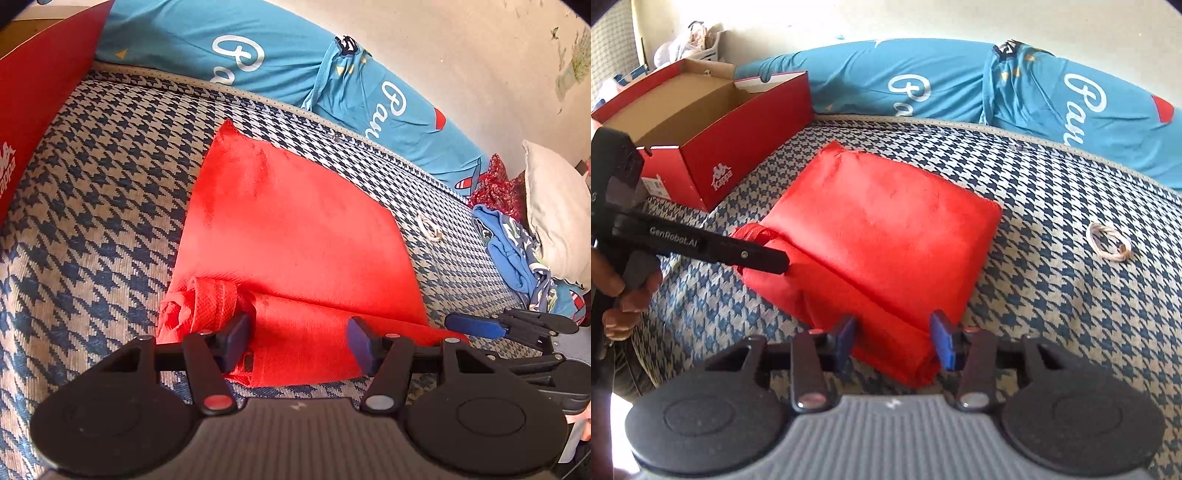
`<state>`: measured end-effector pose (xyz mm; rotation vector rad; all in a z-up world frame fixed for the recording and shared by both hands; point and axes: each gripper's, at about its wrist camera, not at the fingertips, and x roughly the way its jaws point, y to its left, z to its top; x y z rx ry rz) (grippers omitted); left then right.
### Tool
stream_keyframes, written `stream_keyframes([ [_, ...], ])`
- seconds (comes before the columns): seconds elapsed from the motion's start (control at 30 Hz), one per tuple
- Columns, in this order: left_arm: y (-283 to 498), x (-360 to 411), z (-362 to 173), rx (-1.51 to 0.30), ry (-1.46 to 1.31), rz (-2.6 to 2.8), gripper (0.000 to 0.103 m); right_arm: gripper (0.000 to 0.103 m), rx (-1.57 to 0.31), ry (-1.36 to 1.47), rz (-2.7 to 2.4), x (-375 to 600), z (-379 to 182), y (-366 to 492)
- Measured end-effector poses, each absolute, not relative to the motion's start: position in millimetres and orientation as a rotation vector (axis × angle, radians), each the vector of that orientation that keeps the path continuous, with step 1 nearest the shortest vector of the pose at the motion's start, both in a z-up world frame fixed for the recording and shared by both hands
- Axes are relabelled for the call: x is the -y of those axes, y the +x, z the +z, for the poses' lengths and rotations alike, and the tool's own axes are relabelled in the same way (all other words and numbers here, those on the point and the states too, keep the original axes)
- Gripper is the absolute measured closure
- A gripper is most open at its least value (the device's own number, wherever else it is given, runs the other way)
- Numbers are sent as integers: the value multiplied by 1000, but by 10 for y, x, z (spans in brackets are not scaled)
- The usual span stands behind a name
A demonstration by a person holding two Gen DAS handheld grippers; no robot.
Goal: Fold shopping bag
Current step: 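Roll the bag's bottom edge over with the left tool toward the right tool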
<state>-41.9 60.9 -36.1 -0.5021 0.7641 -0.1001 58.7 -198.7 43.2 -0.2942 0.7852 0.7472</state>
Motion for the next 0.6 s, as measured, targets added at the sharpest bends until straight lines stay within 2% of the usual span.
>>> stream_keyframes([
  [0.6, -464, -234, -404, -694, -368, 79, 43, 60, -732, -399, 693, 1762, 275, 644],
])
